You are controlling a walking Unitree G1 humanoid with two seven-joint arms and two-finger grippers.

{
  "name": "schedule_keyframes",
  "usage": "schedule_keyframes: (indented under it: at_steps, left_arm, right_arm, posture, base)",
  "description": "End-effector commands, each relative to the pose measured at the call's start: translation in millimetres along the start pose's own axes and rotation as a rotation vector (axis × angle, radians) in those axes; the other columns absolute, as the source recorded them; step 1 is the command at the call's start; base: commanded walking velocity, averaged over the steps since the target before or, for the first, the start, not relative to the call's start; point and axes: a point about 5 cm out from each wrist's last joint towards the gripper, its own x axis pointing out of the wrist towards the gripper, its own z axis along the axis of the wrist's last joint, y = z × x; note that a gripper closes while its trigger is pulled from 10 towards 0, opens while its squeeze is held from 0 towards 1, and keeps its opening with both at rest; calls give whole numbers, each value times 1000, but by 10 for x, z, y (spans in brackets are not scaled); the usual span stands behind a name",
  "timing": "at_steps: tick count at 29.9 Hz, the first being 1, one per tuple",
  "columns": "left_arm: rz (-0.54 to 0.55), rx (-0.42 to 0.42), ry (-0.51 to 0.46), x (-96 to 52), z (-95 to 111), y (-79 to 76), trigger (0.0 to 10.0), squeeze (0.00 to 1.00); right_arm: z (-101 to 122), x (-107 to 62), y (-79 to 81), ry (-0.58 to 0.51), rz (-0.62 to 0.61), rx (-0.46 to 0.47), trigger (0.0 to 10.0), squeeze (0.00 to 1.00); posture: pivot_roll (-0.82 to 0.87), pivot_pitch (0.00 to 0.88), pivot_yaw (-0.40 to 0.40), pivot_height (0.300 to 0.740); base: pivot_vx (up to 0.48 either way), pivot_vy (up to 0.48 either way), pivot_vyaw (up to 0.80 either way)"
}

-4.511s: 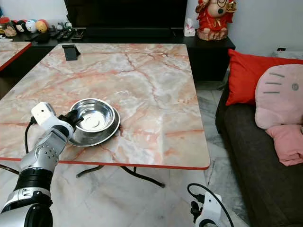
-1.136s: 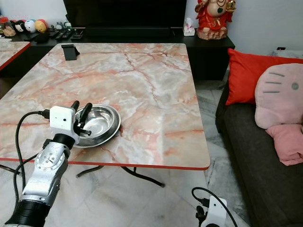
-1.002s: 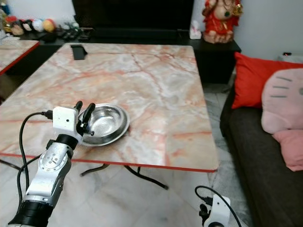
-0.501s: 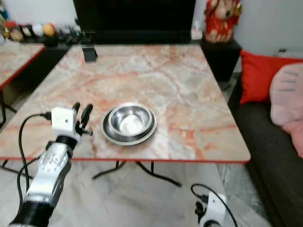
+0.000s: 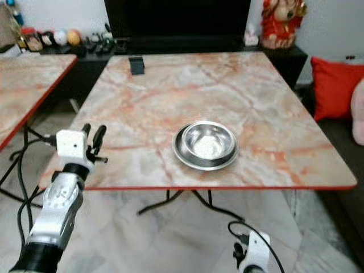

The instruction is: Setting the table

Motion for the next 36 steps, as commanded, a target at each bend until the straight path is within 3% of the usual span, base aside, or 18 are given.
schedule_keyframes:
  at_steps: [1, 12, 32, 36]
  left_arm:
    - [32, 16, 2, -25, -1, 96, 10000, 0]
    - [94, 12, 9, -76, -20, 216, 10000, 0]
    - [137, 25, 12, -135, -27, 269, 10000, 0]
    - [172, 36, 9, -158, -31, 310, 10000, 0]
  right_arm:
    - [12, 13, 101, -6, 26, 2, 10000, 0]
    - [12, 16, 124, -4, 35, -4, 10000, 0]
    - [-29, 5, 122, 17, 46, -36, 10000, 0]
    - [-36, 6, 132, 22, 46, -37, 10000, 0]
  posture:
    - [4, 0, -9, 740]
    - [9, 0, -15, 740]
    - [10, 0, -15, 740]
    - [19, 0, -16, 740]
  base:
    - [0, 480, 0]
    - [0, 480, 0]
    - [0, 480, 0]
    - [0, 294, 703]
